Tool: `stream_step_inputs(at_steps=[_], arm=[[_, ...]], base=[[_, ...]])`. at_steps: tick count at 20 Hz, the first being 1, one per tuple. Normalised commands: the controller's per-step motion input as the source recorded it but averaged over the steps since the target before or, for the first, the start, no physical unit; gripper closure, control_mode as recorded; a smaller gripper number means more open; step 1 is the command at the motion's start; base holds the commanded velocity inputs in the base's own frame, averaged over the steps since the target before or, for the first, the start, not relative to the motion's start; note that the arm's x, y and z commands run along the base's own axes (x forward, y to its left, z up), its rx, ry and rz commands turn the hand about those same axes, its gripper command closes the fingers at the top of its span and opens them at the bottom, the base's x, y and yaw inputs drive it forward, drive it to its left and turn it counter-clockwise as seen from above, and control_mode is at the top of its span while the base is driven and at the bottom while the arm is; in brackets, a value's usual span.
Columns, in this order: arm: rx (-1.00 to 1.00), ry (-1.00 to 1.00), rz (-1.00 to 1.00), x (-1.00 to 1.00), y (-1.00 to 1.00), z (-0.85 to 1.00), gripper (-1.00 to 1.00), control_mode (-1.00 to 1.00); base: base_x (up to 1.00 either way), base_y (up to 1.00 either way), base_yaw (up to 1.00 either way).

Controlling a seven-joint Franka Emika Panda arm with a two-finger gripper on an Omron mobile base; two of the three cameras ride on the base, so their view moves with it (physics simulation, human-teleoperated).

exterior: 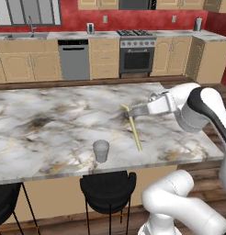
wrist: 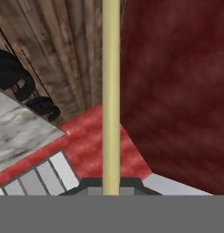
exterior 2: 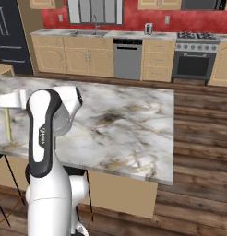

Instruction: Take a straw from the drawer in front and place it inside the glass cup on the dining counter.

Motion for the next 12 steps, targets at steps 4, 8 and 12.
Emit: stream_step_inputs(at_steps=[4,8,12], arm=[[0.05,-0.42,0.41,0.66,-0.08,-0.03,1.0,-1.0],[0.0,-0.55,0.42,0.44,-0.21,-0.18,1.0,-1.0],[0.0,-0.66,0.42,0.13,-0.2,-0.33,1.0,-1.0]], base=[[0.0,0.0,0.0],[0.0,0.0,0.0],[0.0,0.0,0.0]])
